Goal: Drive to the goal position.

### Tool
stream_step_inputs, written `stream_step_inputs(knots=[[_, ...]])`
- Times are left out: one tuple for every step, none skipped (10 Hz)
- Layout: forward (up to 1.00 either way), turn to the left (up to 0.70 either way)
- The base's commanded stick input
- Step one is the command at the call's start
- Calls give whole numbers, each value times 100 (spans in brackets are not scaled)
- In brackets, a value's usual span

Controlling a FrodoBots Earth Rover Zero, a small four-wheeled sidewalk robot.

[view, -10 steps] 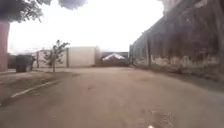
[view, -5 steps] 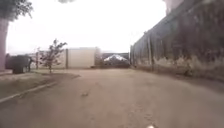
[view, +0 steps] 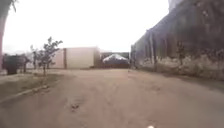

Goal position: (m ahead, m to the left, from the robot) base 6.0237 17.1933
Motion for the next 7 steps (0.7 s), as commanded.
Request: stream_step_inputs(knots=[[85, 4], [85, 5], [85, 5], [85, 5], [85, 5], [85, 5], [85, 5]])
